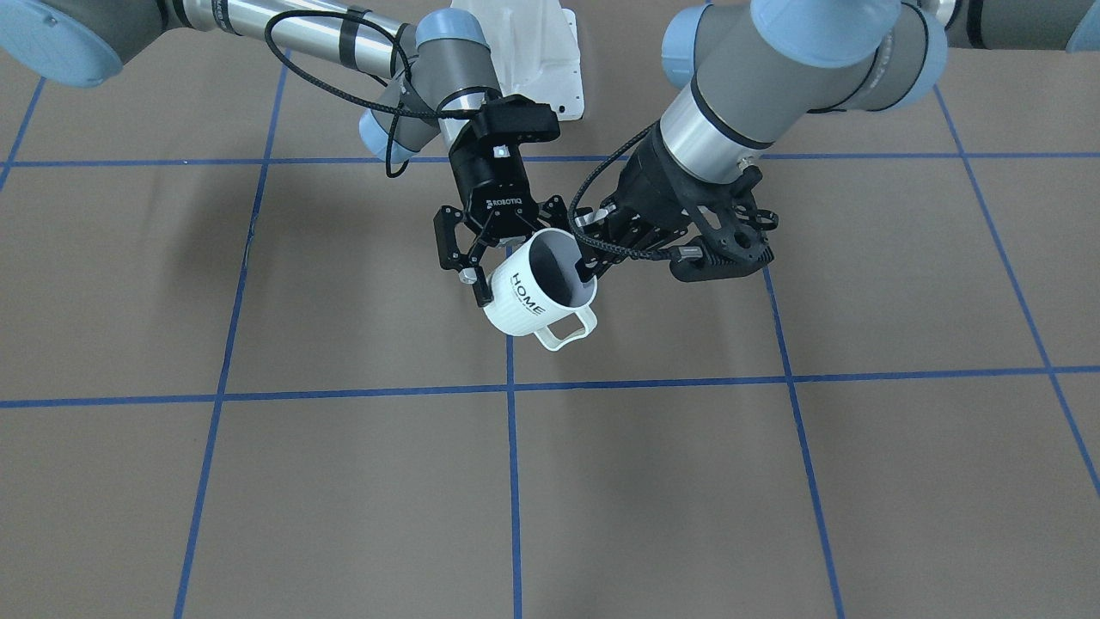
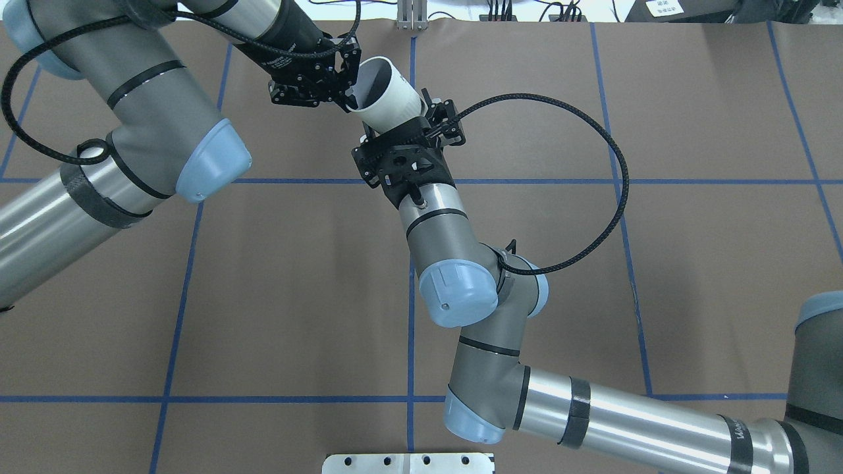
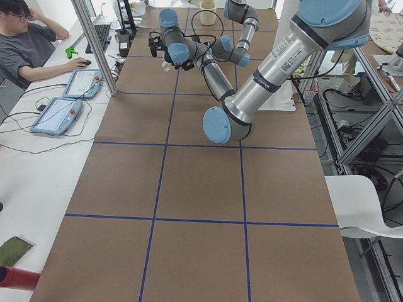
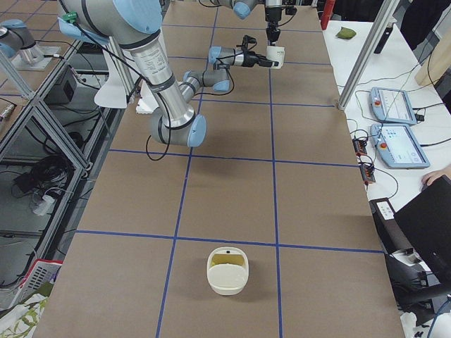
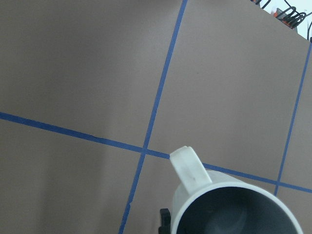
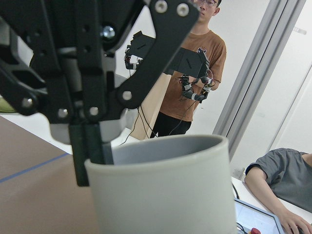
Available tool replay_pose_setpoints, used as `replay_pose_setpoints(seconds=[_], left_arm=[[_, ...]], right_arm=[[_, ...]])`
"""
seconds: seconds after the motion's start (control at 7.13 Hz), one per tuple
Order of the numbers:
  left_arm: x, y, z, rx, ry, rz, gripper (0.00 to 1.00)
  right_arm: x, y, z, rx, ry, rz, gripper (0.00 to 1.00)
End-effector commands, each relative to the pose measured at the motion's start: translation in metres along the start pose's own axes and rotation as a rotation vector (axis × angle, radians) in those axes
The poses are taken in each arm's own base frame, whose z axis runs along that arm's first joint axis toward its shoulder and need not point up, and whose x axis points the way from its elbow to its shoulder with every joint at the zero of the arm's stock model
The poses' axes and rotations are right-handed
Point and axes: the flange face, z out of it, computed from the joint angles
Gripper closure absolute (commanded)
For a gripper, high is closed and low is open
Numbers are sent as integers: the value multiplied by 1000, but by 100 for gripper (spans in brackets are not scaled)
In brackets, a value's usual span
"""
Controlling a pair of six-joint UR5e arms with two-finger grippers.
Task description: Left arm hands cup to right arm to dump lemon
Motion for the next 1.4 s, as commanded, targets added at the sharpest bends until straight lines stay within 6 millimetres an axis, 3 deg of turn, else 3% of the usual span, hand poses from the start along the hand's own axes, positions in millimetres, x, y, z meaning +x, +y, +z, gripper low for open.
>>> replay_pose_setpoints(seconds=[0.0, 0.28, 0.42, 0.7, 0.84, 0.98, 1.26], left_arm=[[13, -3, 2, 0, 2, 1, 100], [16, -8, 5, 10, -3, -2, 100], [15, -11, 6, 17, -8, -5, 100], [13, -17, 5, 23, -11, -11, 100], [10, -26, -1, 37, -13, -16, 100], [5, -34, -5, 48, -18, -26, 100], [0, -46, -11, 68, -23, -39, 100]], right_arm=[[-16, 12, -26, -4, -13, -1, 1], [-27, 18, -39, -6, -17, 1, 1], [-21, 11, -44, 4, -22, 14, 1], [7, 2, -67, 23, -41, 50, 2], [12, -16, -76, 43, -56, 83, 2], [22, -21, -81, 49, -56, 91, 1], [46, -11, -67, 43, -33, 106, 1]])
